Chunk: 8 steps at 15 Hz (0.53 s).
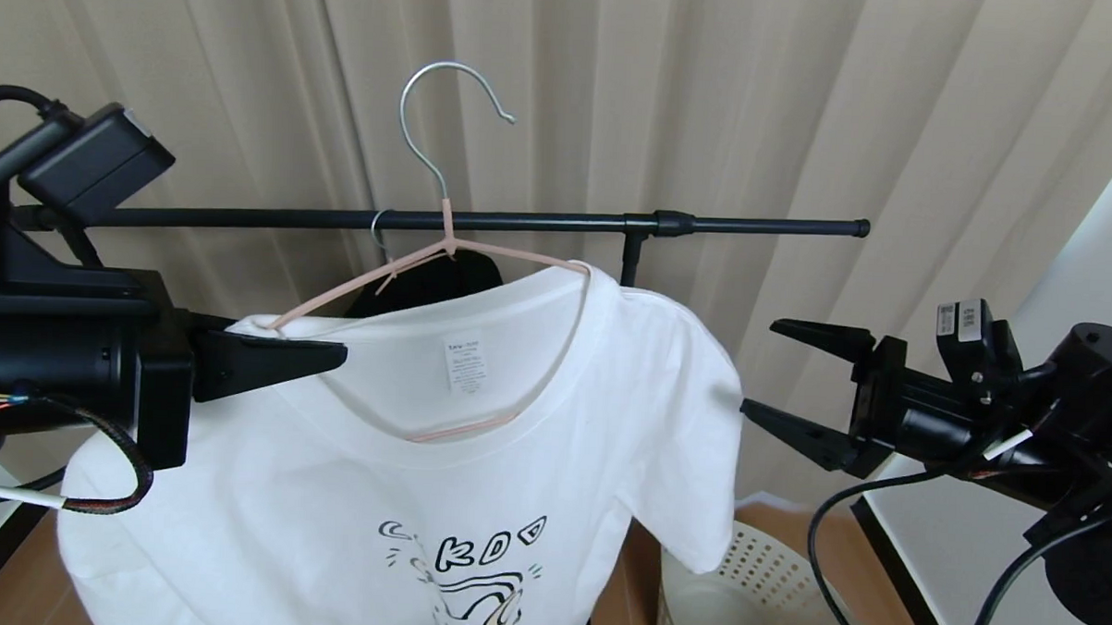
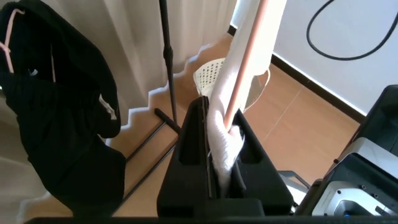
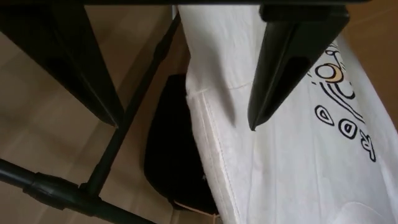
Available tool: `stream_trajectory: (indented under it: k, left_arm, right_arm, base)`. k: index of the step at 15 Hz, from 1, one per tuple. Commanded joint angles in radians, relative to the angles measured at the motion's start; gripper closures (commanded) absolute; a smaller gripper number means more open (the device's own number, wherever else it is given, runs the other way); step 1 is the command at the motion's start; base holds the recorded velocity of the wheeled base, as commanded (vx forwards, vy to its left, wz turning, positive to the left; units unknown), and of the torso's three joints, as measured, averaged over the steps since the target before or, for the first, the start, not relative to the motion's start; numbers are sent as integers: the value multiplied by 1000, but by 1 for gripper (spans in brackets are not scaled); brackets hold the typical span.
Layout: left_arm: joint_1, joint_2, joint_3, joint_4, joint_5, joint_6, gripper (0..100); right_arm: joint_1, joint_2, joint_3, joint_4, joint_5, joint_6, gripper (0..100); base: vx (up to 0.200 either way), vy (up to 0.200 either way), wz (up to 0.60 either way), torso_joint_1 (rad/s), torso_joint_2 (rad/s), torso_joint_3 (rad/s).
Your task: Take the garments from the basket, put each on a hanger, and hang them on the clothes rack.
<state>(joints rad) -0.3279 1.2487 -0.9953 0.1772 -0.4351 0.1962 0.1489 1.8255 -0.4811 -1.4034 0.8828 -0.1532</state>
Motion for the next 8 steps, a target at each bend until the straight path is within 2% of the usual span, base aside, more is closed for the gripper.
stream_trajectory:
  k: [1,6,8]
  left_arm:
    - [16,-25,17,-1,-1,-14,100]
    - [43,-61,58,-1,29,-38,100]
    - [61,-78,90,-1,33,-38,100]
  right_arm:
    - [20,-42,25,0,1,-17,0]
    - [75,-95,19,40,-7,-17,0]
    - [98,-144,-1,127,-39,-17,0]
  base:
    - [0,0,0,0,0,0]
    - [0,0,0,0,0,0]
    - [0,0,0,0,0,0]
